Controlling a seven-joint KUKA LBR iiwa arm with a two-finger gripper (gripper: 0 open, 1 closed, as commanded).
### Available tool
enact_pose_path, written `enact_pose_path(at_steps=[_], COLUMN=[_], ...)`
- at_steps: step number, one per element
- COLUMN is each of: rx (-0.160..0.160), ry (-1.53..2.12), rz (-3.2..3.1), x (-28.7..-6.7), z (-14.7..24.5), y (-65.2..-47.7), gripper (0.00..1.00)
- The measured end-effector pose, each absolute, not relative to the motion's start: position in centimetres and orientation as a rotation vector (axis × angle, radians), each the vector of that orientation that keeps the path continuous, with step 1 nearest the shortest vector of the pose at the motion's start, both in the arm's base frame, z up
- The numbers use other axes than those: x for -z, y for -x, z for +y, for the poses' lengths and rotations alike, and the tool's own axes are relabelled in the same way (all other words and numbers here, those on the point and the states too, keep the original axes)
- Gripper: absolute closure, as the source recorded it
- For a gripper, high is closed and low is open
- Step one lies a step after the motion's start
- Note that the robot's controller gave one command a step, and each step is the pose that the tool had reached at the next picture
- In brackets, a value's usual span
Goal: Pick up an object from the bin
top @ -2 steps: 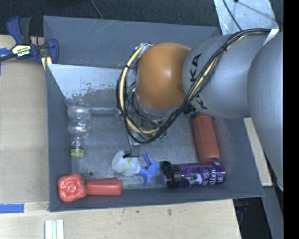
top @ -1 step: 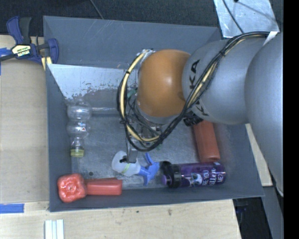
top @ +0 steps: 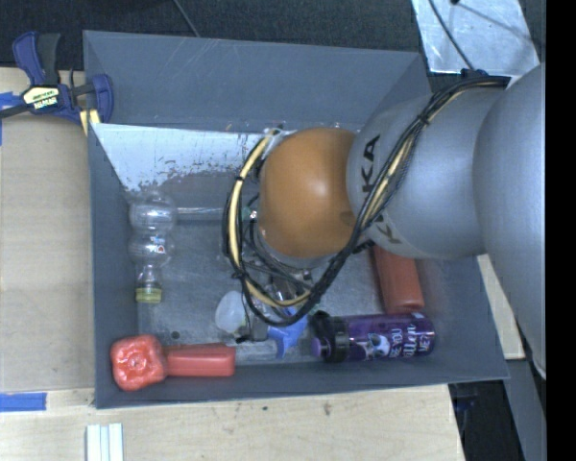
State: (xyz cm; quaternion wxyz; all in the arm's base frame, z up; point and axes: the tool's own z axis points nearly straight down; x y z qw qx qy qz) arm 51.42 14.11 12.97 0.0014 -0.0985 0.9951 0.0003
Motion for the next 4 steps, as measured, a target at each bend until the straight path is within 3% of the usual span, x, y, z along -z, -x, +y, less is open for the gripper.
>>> enact_pose_path(at_steps=[1, 2, 3, 4], rx=[-0.001, -0.002, -0.003, 0.000], ry=[0.124, 0.255, 0.058, -0.044], rz=[3.136, 3.130, 3.138, 3.137], x=[-11.4, -11.1, -11.7, -12.3], z=[17.4, 16.8, 12.6, 9.8], y=[-51.6, -50.9, -56.4, -55.7], gripper=[0.00, 0.00, 0.00, 0.00])
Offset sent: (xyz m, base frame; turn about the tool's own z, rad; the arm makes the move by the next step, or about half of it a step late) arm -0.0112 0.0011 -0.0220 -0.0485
